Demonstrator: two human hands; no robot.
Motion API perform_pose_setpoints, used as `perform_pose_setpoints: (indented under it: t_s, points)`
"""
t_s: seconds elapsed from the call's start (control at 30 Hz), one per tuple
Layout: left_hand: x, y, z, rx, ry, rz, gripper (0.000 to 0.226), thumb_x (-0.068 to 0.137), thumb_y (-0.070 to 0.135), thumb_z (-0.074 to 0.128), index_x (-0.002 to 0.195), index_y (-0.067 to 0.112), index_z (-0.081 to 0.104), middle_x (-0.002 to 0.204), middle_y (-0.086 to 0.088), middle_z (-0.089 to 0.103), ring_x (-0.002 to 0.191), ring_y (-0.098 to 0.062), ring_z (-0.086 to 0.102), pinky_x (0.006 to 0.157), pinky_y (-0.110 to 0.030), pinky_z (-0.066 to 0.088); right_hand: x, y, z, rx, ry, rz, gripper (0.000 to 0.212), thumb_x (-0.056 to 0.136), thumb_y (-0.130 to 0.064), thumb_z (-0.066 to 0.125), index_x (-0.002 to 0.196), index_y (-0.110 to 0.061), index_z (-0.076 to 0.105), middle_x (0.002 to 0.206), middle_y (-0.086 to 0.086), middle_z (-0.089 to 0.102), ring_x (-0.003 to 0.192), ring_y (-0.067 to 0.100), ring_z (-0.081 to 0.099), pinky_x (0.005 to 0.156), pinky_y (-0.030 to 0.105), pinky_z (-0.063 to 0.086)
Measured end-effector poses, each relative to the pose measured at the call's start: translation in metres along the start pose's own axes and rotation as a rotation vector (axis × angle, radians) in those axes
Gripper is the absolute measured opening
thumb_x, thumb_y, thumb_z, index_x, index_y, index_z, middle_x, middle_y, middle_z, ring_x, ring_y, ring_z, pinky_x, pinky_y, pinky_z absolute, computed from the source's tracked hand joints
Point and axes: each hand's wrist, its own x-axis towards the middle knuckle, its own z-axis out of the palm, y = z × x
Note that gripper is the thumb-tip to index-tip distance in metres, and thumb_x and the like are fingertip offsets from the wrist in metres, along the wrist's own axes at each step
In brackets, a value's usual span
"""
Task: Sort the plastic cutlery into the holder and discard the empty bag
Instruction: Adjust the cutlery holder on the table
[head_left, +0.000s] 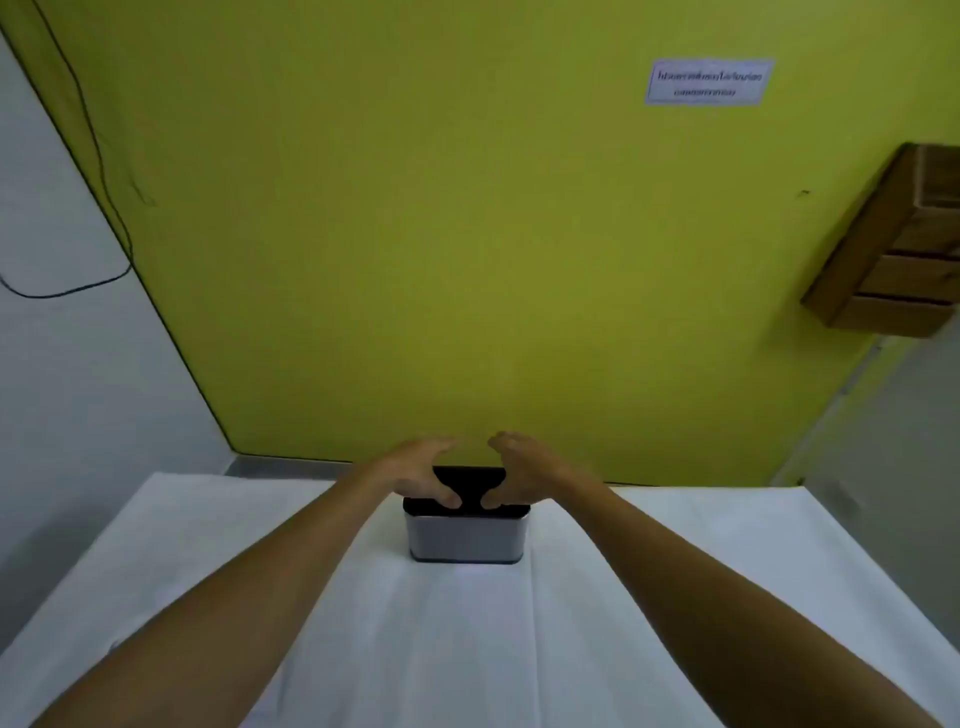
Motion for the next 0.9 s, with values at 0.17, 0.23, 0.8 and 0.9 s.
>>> perform_pose_setpoints:
  t_s: [0.17,0.23,0.8,0.9]
  points:
    - [0.013,-0.026,0.042,-0.063,0.056,-0.061,0.115,0.069,0.033,0.09,0.158,0.014,0.02,0.155,-0.008,0.034,0.139,-0.027,0.037,0.11,-0.036,0.039,0.007,0.002,0.042,-0.016,-0.051,0.038,0.097,0.067,-0.043,0.086,0.143,-0.014,0.033,0.14,0.008,0.042,0.135,0.03,0.037,0.105,0.048,0.043]
    - [0.016,-0.033,0.054,-0.053,0.108,-0.034,0.115,0.072,0.034,0.087,0.158,0.01,0.015,0.159,-0.007,0.024,0.142,-0.028,0.032,0.113,-0.037,0.035,0.008,0.006,0.052,-0.015,-0.005,0.034,0.099,0.068,-0.036,0.085,0.147,-0.016,0.029,0.142,0.009,0.04,0.136,0.031,0.034,0.105,0.047,0.043]
    - [-0.099,-0.027,0.117,-0.137,0.285,0.056,0.096,0.064,0.04,0.086,0.146,0.029,0.037,0.142,0.013,0.031,0.126,-0.015,0.038,0.091,-0.042,0.052,-0.12,-0.021,0.094,0.169,0.195,0.069,0.09,0.065,-0.029,0.079,0.145,-0.03,0.036,0.14,-0.01,0.041,0.134,0.016,0.028,0.072,0.035,0.052]
    - [-0.132,-0.021,0.138,-0.164,0.261,0.038,0.098,0.063,0.045,0.085,0.146,0.033,0.036,0.14,0.019,0.029,0.123,-0.008,0.038,0.088,-0.036,0.053,-0.157,-0.026,0.108,0.211,0.17,0.07,0.09,0.068,-0.032,0.079,0.146,-0.031,0.035,0.141,-0.015,0.038,0.132,0.01,0.027,0.075,0.03,0.05]
